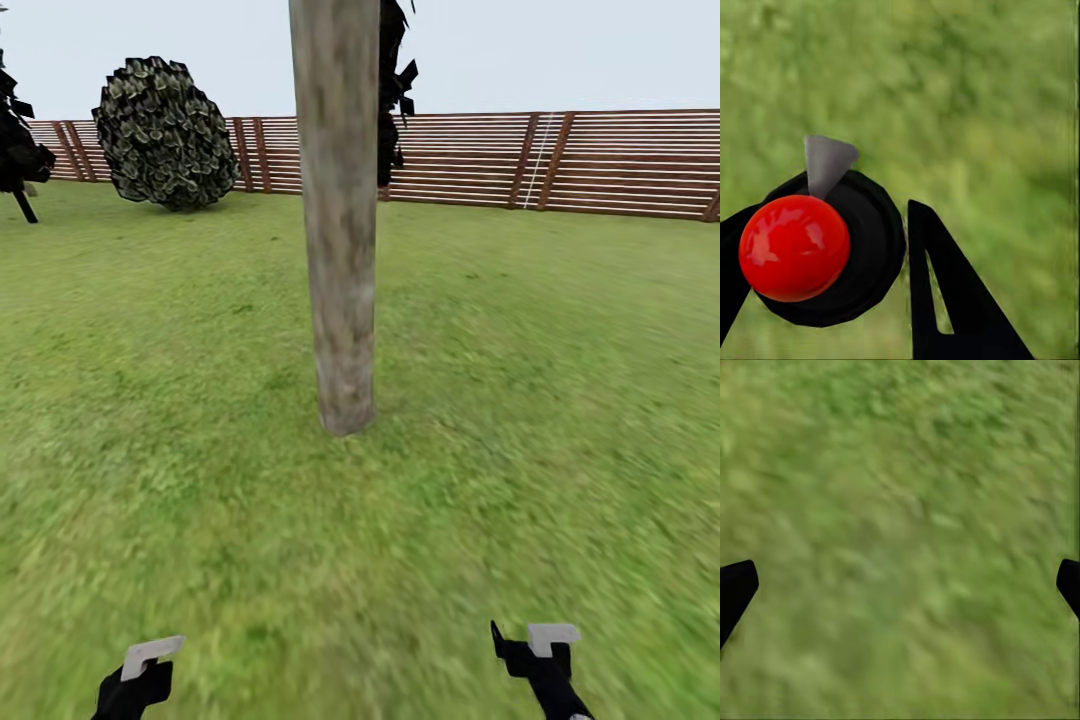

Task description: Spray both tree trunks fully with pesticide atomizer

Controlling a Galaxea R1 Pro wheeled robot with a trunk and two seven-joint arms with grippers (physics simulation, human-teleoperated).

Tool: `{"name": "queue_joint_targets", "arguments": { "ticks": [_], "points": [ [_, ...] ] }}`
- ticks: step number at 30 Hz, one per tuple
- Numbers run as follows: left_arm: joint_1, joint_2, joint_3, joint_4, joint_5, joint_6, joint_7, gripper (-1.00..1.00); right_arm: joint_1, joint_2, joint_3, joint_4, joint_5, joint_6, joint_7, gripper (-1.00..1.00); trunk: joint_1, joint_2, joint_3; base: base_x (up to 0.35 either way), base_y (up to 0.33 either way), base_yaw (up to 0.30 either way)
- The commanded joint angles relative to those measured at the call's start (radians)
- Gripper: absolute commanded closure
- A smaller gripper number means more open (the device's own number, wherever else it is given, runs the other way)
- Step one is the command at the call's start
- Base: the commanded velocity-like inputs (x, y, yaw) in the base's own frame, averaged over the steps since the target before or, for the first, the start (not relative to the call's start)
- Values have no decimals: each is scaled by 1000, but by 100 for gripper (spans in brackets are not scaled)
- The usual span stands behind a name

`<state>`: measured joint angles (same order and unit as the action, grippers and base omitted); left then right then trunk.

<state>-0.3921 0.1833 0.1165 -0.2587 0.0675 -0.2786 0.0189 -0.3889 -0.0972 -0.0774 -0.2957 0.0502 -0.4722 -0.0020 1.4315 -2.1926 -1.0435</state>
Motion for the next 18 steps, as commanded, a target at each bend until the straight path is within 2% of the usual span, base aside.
{"name": "queue_joint_targets", "arguments": {
  "ticks": [1,3,5,6,9,10,11,13,14,16,17,18],
  "points": [
    [-1,0,-3,0,4,-2,-1,100,0,0,1,-16,12,-3,1,-100,0,0,-1,277,-163,0],
    [-4,1,-7,-7,-23,0,-24,100,0,-3,38,-94,58,0,3,-100,0,0,-1,277,-163,0],
    [-16,1,-17,-37,-92,5,-73,100,-1,-3,89,-166,135,9,12,-100,0,0,-1,277,-163,0],
    [-21,2,-19,-48,-114,7,-88,100,-1,-3,103,-181,157,13,18,-100,0,0,-1,277,-163,0],
    [-48,7,-25,-108,-263,45,-194,100,-1,4,158,-248,283,70,93,-100,0,0,-1,277,-163,0],
    [-53,7,-25,-117,-287,58,-215,100,-2,4,162,-254,299,85,115,-100,0,0,-1,277,-163,0],
    [-65,9,-26,-135,-331,90,-261,100,-5,6,169,-266,325,117,165,-100,0,0,-1,277,-163,0],
    [-93,19,-27,-167,-406,166,-378,100,-19,9,176,-295,355,179,281,-100,0,0,-1,277,-163,0],
    [-100,23,-27,-173,-422,184,-414,100,-24,10,176,-305,359,192,310,-100,0,0,-1,277,-163,0],
    [-131,44,-27,-195,-477,241,-580,100,-44,12,179,-341,370,231,417,-100,0,0,-1,277,-163,0],
    [-170,70,-27,-212,-519,270,-755,100,-64,14,180,-371,375,254,510,-100,0,0,-1,277,-163,0],
    [-194,87,-27,-218,-543,279,-870,100,-80,14,180,-389,377,272,573,-100,0,0,-1,277,-163,0]
  ]
}}
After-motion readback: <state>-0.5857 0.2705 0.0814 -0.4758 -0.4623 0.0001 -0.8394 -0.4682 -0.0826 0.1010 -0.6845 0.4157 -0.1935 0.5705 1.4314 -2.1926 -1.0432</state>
